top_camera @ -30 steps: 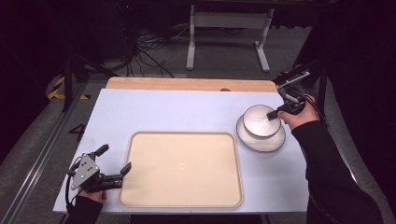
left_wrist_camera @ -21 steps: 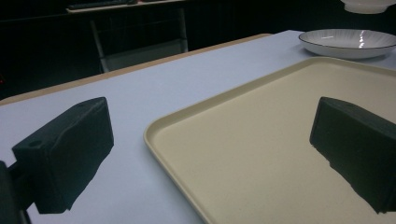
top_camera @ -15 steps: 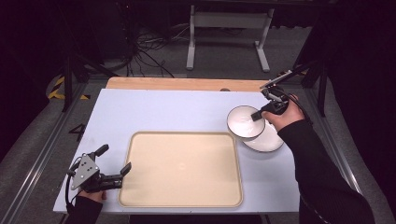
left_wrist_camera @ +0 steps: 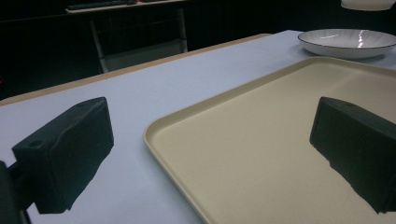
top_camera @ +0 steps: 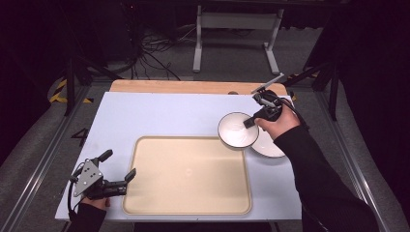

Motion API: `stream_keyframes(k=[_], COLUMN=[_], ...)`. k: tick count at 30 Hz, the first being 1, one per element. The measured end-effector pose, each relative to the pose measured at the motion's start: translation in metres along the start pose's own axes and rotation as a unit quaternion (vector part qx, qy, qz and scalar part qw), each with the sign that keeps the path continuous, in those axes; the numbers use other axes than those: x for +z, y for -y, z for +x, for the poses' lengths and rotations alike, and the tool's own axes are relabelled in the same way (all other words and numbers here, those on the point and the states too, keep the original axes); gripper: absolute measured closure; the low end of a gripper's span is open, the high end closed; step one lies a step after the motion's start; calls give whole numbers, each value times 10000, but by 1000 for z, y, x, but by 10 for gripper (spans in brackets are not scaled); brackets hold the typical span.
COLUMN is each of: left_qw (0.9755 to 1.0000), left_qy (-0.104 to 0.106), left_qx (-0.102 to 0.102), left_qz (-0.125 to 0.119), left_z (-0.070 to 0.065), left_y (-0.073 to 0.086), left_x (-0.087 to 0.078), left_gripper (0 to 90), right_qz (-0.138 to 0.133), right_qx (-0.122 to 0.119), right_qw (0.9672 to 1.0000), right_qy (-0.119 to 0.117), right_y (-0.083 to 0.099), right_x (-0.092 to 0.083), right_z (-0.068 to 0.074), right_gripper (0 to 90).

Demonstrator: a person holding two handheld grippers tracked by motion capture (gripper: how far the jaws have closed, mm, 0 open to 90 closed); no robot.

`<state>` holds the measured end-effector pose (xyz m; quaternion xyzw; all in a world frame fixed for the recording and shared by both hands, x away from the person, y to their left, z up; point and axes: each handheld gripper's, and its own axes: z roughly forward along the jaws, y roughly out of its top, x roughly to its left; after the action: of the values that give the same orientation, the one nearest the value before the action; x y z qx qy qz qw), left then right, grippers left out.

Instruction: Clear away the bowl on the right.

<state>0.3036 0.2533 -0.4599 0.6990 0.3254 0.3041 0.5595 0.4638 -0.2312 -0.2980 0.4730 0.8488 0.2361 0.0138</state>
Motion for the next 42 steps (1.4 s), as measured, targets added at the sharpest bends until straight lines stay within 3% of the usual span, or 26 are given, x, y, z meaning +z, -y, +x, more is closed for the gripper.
stream_keyframes(k=[14,27,42], left_qw=[10000,10000,10000], left_qy=[6,21,38], left_qx=[10,25,26], left_qz=[11,15,18], left_z=[0,0,0], left_y=[0,0,0], left_x=[0,0,0], left_gripper=[1,1,2], right_qz=[6,-24,80], right_qx=[-318,-693,-823], right_qw=[9990,9954,9923], right_qy=[-328,-662,-919], right_y=[-14,-19,-21], right_x=[17,25,45], right_z=[46,84,109], right_gripper=[827,824,816])
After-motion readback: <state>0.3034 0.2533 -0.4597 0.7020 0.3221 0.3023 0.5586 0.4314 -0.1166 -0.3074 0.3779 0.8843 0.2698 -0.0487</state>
